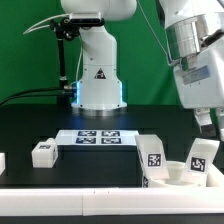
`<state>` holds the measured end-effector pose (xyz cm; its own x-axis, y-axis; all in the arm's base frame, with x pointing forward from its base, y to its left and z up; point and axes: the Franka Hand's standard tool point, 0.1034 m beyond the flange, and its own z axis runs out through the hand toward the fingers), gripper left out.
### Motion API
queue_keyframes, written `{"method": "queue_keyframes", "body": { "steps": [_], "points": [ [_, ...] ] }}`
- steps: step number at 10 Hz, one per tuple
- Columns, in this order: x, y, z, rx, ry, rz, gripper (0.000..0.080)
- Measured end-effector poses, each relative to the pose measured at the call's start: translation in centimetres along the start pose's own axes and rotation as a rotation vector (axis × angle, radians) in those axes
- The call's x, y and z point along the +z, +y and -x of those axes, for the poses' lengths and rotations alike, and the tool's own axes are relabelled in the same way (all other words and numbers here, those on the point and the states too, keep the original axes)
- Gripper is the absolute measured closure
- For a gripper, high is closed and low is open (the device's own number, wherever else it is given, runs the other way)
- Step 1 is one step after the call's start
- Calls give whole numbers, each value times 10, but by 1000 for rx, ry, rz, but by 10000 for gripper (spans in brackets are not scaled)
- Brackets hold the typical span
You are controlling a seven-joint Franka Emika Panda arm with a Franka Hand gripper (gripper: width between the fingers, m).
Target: Assemble stool
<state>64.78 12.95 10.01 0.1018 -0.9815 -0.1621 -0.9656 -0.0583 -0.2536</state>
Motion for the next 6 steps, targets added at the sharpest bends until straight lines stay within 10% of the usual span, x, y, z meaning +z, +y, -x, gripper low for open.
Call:
{"method": "queue_keyframes", "body": {
  "steps": [6],
  "points": [
    [-7,-6,-13,-633,32,28,151]
  ]
}}
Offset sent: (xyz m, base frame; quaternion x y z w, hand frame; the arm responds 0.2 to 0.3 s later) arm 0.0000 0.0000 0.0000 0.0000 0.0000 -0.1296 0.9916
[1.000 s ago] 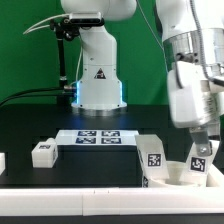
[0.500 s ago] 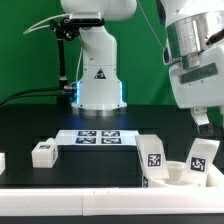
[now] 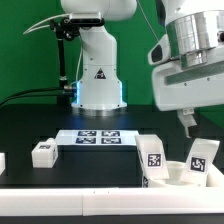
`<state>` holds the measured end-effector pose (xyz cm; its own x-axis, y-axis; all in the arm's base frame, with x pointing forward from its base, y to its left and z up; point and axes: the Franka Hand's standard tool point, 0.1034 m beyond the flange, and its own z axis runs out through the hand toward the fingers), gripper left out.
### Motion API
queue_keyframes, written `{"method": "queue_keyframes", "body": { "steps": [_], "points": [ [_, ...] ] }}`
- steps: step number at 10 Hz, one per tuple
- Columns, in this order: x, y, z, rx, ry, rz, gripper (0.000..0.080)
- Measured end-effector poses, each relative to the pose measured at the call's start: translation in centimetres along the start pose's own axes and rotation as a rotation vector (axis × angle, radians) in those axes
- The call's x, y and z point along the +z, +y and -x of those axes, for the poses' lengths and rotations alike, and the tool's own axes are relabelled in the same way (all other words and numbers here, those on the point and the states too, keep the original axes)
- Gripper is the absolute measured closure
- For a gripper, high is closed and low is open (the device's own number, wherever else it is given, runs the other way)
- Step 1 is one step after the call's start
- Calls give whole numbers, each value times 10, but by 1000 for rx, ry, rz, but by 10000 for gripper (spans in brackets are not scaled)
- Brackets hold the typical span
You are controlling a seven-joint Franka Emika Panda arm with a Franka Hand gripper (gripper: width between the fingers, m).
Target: Assemble stool
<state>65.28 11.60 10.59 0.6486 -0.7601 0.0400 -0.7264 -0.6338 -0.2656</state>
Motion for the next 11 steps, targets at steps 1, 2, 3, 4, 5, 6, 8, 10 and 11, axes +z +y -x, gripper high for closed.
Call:
{"method": "queue_keyframes", "body": {
  "steps": [1,2,3,4,5,6,8,10,11],
  "points": [
    [-3,-1,-6,-190,-4,8,151],
    [-1,1,-3,-372,-20,18,151],
    [3,5,-2,-462,-30,20,151],
    [5,9,-5,-506,2,19,151],
    [4,10,-6,-588,4,29,151],
    [4,11,-8,-634,6,35,151],
    [5,13,-10,-769,8,52,151],
    [12,14,0,-1165,-42,118,151],
    [19,15,12,-1334,-148,172,151]
  ]
}}
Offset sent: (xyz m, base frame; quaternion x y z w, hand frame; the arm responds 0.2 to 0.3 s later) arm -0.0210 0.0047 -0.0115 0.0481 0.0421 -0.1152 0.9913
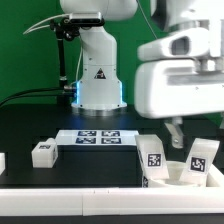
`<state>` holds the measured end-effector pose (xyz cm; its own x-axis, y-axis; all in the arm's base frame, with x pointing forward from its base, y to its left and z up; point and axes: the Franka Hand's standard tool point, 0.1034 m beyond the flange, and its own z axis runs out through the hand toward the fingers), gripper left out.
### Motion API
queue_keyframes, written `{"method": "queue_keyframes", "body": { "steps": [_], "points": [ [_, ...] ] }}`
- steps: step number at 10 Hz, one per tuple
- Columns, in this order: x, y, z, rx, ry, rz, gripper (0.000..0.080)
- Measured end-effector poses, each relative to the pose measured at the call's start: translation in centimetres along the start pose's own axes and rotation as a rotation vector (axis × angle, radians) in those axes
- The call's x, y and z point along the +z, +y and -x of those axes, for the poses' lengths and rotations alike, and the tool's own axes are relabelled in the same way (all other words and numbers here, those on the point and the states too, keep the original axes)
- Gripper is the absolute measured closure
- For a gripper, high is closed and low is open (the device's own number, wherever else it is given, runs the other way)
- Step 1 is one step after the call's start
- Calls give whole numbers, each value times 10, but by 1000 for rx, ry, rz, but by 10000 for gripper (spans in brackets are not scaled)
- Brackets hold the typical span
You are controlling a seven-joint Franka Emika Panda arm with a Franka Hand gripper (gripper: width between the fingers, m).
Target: Assemble stool
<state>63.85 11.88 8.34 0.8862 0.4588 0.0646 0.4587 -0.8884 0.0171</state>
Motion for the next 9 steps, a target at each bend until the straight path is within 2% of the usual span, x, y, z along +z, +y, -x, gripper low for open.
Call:
{"method": "queue_keyframes", "body": {
  "steps": [1,2,5,9],
  "points": [
    [-2,-4,-6,-48,0,1,151],
    [-7,2,-2,-158,6,4,151],
    [-4,10,3,-309,-19,35,151],
    [3,14,2,-254,-51,43,151]
  ]
}}
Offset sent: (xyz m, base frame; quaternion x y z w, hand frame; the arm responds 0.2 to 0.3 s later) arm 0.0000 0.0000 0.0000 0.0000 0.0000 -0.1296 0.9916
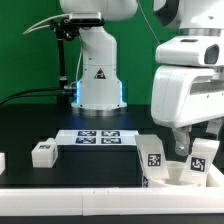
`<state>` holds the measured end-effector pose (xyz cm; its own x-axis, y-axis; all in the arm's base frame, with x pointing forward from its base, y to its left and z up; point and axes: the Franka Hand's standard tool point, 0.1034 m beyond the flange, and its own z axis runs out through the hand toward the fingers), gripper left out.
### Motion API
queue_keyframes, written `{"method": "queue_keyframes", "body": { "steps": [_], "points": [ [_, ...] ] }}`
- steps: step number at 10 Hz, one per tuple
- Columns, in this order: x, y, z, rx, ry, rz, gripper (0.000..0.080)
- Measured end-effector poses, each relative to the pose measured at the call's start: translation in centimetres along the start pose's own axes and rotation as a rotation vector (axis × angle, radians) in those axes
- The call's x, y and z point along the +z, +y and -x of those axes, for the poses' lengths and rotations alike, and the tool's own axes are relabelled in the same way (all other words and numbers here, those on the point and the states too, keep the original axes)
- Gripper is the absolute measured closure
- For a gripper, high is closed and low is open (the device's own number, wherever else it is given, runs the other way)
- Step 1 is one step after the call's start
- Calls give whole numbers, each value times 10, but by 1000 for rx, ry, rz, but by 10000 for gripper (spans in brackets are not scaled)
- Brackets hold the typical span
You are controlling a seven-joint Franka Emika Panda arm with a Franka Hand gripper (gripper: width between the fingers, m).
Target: Assemble stool
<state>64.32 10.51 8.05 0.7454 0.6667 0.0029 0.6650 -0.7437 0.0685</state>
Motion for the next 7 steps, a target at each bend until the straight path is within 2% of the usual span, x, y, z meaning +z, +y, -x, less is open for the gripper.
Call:
{"method": "queue_keyframes", "body": {
  "steps": [1,2,3,7],
  "points": [
    [1,0,1,1,-1,0,239],
    [1,0,1,53,-1,-2,239],
    [1,0,1,134,-1,-1,441],
    [1,0,1,386,-1,-1,458]
  ]
}}
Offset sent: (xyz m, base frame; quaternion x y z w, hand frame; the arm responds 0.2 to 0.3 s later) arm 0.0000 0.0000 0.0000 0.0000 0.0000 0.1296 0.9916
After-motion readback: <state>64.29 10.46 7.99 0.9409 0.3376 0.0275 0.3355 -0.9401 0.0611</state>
